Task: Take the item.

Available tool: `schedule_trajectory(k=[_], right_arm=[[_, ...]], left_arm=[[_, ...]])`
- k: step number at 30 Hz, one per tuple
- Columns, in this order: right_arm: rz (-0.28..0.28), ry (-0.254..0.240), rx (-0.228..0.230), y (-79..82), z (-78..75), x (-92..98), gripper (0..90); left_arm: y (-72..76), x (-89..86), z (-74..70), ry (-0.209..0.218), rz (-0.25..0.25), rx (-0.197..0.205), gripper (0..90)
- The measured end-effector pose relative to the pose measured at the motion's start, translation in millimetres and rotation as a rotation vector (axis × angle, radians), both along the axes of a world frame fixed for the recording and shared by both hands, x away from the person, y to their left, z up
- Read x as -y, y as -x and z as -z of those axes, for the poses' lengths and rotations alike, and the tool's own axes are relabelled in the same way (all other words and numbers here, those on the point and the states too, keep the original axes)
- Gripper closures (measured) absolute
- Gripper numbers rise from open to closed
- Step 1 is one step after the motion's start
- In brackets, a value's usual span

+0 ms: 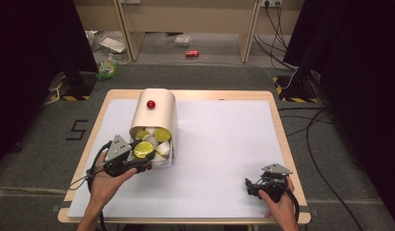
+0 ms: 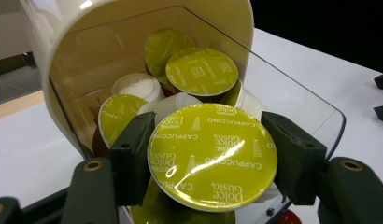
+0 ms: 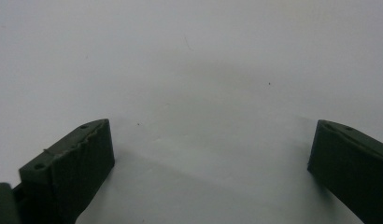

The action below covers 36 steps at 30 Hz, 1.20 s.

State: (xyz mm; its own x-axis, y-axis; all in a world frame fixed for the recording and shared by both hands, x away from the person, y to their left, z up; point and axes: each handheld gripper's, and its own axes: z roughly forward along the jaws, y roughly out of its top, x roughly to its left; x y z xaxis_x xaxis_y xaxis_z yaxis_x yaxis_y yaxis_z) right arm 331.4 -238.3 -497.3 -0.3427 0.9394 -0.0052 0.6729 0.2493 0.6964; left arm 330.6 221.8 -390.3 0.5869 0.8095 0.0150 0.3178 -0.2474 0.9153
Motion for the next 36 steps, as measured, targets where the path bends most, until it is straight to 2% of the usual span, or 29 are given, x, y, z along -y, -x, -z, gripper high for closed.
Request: schedule_trajectory(k=[4,12,16,22,36], right_arm=[[0.000,0.000,0.000,0.0,0.0,0.0,0.5],[-0.002,0.005,0.002,0.2,-0.2,-0.1,0.7],[-0.001,0.007,0.003,0.4,-0.2,-0.3,0.8],[-0.001,0.008,0.003,0.4,-0.2,-0.4,0.9],[-0.001,0.008,0.003,0.4,-0.2,-0.4,0.8]], left_arm=[[1.8,0.9,-0.6,-0.004,-0.005,0.020,37.7],[11.5,-2.8,-11.8,0.019,-0.003,0.068,37.8],[15.6,-4.5,-16.9,0.044,0.013,0.074,37.8],[19.5,-8.0,-21.1,0.040,0.013,0.082,37.8],[26.1,-31.0,-31.3,0.064,-0.030,0.100,37.8]])
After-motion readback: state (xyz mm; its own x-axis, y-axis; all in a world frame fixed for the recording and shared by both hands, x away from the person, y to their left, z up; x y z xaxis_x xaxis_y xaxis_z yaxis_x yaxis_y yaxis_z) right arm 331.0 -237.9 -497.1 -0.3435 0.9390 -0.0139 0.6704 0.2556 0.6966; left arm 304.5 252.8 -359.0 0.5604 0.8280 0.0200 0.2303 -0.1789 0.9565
